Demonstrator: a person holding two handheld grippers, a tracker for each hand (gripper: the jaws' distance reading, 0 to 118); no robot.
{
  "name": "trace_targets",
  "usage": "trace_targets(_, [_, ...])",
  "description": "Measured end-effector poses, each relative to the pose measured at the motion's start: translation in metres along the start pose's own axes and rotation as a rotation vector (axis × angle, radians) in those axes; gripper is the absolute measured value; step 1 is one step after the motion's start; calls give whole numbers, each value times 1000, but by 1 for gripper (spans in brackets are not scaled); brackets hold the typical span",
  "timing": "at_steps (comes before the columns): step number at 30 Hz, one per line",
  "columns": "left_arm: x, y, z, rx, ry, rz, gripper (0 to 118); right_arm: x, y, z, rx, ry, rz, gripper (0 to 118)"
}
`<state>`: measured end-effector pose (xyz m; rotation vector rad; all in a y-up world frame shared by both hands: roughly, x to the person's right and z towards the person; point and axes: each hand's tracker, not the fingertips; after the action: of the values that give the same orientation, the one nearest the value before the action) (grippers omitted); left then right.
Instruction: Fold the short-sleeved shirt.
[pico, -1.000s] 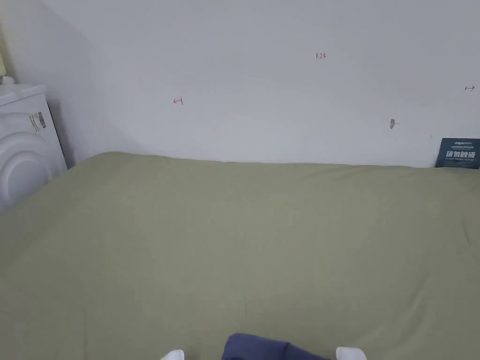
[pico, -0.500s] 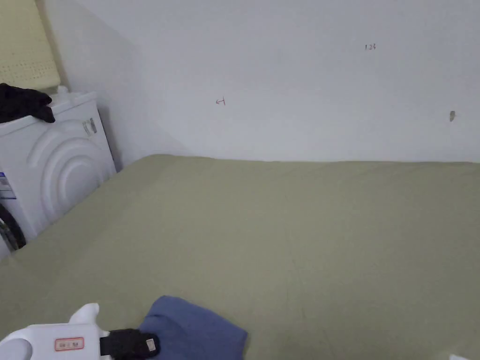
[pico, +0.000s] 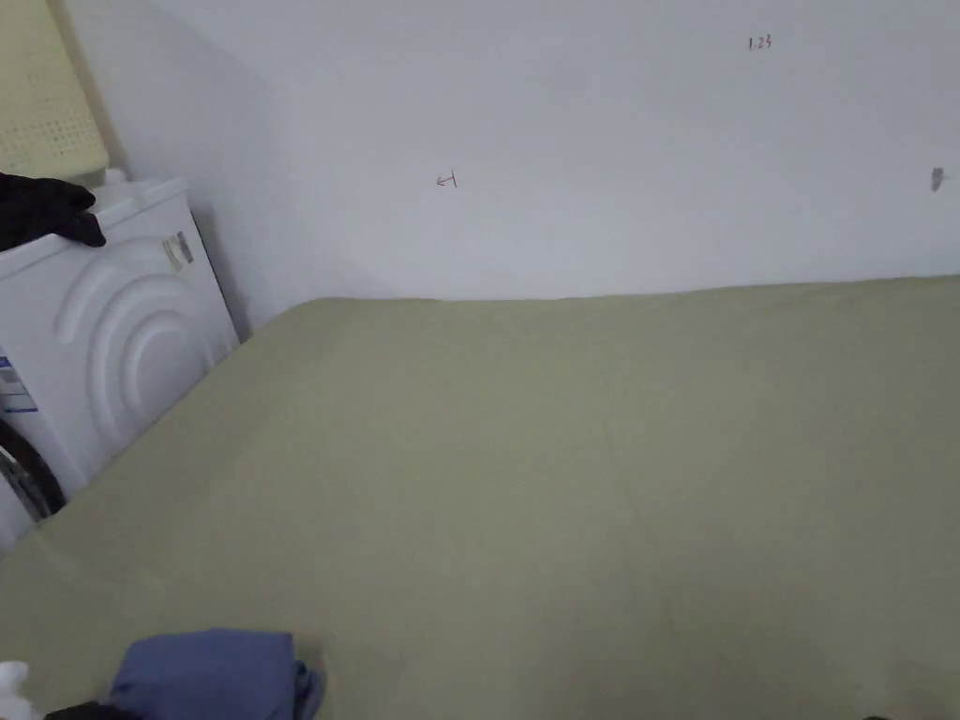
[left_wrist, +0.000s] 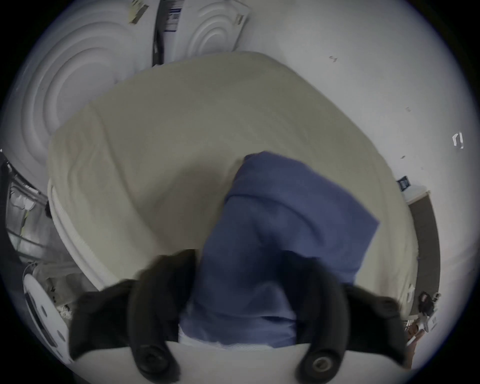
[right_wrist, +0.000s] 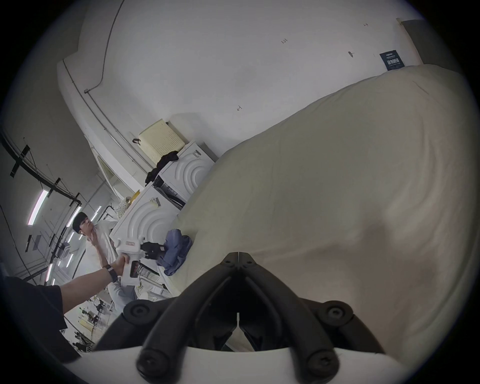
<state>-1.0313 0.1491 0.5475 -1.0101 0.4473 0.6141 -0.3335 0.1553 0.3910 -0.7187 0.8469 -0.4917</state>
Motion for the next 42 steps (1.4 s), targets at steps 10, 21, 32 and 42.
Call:
trace_targets(10, [104, -46, 128, 548, 235, -265, 0, -38, 42, 44, 38, -359, 340, 1])
trace_targets(21, [345, -198, 149, 715, -189, -399, 0, -88, 56, 119, 298, -731, 454, 1])
trace_targets(32, [396, -273, 156, 776, -196, -546, 0, -107, 29, 149, 419, -842, 460, 1])
trace_targets(42, [387, -261, 165, 786, -200, -498, 0, -105, 28, 149, 429, -856, 426, 1])
